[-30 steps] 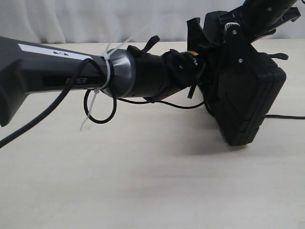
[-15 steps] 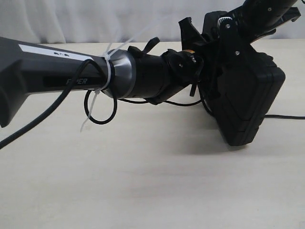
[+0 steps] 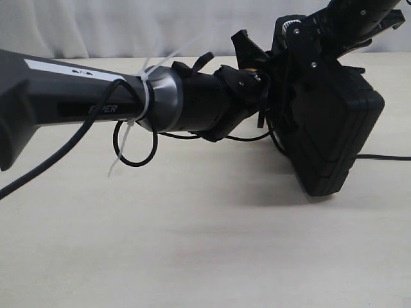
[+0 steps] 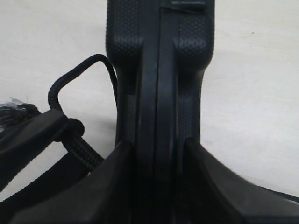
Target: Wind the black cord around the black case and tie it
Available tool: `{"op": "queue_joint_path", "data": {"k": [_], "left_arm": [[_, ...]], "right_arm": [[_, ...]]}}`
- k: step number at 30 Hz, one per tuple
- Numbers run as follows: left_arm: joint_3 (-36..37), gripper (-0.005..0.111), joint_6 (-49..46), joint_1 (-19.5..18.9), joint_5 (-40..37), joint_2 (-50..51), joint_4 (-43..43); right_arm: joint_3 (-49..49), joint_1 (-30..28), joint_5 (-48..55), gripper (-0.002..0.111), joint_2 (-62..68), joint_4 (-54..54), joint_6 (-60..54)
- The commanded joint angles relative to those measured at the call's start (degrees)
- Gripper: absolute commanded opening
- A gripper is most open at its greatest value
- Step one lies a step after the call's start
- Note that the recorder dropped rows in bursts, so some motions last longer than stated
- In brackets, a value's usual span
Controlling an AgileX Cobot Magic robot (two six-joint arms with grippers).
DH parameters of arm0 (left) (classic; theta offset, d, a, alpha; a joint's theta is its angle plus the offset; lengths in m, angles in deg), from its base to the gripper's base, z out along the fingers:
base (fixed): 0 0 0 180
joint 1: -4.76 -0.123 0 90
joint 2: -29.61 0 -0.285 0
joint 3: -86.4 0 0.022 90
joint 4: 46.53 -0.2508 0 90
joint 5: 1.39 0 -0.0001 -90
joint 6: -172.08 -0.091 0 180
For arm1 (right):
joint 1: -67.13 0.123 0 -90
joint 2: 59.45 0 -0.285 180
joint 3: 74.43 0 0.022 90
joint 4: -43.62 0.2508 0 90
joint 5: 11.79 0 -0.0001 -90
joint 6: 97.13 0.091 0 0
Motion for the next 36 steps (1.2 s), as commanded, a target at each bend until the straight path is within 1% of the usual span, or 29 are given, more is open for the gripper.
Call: {"op": "queue_joint_path", "data": {"k": [1, 2, 3, 4, 6, 7, 13, 19, 23, 25, 31, 33, 34, 35, 36], "left_arm": [[-0.45, 0.035, -9.14, 0.03, -6.14, -0.03, 10.08], [-0.45, 0.034, -9.25, 0.03, -6.47, -0.03, 10.10], [-0.45, 0.031, -9.25, 0.03, -6.16, -0.03, 9.81], [-0.45, 0.024, -9.35, 0.03, -6.07, -0.03, 9.56], [-0.45, 0.006, -9.65, 0.03, -5.91, -0.03, 8.32], [-0.45, 0.000, -10.49, 0.03, -5.78, -0.13, 8.22], [-0.59, 0.000, -11.76, 0.03, -6.18, -0.13, 5.65], [-3.64, 0.000, -11.51, 0.16, -6.02, -0.13, 4.04], [-5.27, 0.000, -11.38, 0.39, -8.42, -0.13, 4.04], [-5.41, 0.000, -11.38, 0.73, -10.19, -0.13, 3.74], [-5.41, 0.000, -11.38, 0.72, -8.84, -0.13, 3.74], [-5.41, 0.000, -11.38, 0.72, -8.19, -0.13, 3.84], [-5.41, 0.000, -11.38, 0.72, -7.59, -0.13, 3.84], [-5.41, 0.000, -11.38, 0.72, -7.47, -0.13, 3.95], [-5.41, 0.000, -11.38, 0.72, -7.47, -0.13, 3.95]], "right_arm": [[0.40, 0.05, -0.29, 0.034, -0.29, 0.11, -0.51], [0.40, 0.05, -0.29, 0.034, -0.29, 0.11, -0.51], [0.40, 0.05, -0.29, 0.034, -0.29, 0.11, -0.51], [0.40, 0.05, -0.29, 0.034, -0.29, 0.11, -0.51], [0.40, 0.05, -0.29, 0.034, -0.29, 0.11, -0.51], [0.40, 0.05, -0.29, 0.034, -0.29, 0.11, -0.51], [0.40, 0.05, -0.29, 0.034, -0.29, 0.11, -0.51], [0.40, 0.05, -0.29, 0.034, -0.29, 0.11, -0.51], [0.40, 0.05, -0.41, 0.034, -0.29, 0.90, -0.51], [0.40, 0.05, -0.52, 0.034, -0.29, 3.40, -1.41], [0.40, 0.05, -0.32, 0.034, -0.29, 4.63, -2.38], [0.40, 0.05, -0.55, 0.040, -0.64, 4.63, -2.38], [0.40, 0.05, -0.92, 0.048, -1.10, 4.63, -2.47], [0.40, 0.05, -1.19, 0.052, -1.55, 4.63, -2.63], [0.40, 0.05, -1.63, 0.055, -2.04, 4.39, -2.63]]}}
